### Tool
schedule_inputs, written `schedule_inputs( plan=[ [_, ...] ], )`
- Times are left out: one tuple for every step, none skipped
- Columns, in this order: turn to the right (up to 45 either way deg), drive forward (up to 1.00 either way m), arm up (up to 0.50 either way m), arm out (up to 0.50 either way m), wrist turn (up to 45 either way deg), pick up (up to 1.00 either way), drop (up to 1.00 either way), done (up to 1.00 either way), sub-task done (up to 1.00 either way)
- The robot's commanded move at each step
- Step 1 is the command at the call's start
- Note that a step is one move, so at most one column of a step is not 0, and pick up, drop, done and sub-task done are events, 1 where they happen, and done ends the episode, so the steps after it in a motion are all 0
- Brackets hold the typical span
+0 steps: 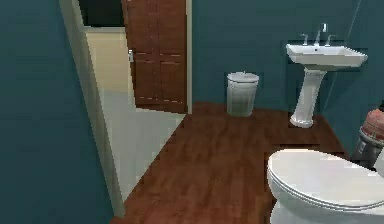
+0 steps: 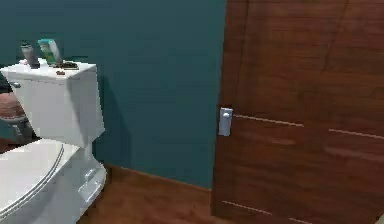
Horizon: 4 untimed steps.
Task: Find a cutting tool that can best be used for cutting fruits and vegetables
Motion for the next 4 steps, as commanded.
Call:
schedule_inputs(
  plan=[
    [0.0, 1.00, 0.00, 0.00, 0.0, 0.00, 0.00, 0.00, 0.00],
    [0.0, 0.25, 0.00, 0.00, 0.0, 0.00, 0.00, 0.00, 0.00],
    [-45.0, 0.00, 0.00, 0.00, 0.0, 0.00, 0.00, 0.00, 0.00],
    [-3.0, 0.00, 0.00, 0.00, 0.0, 0.00, 0.00, 0.00, 0.00]
  ],
)
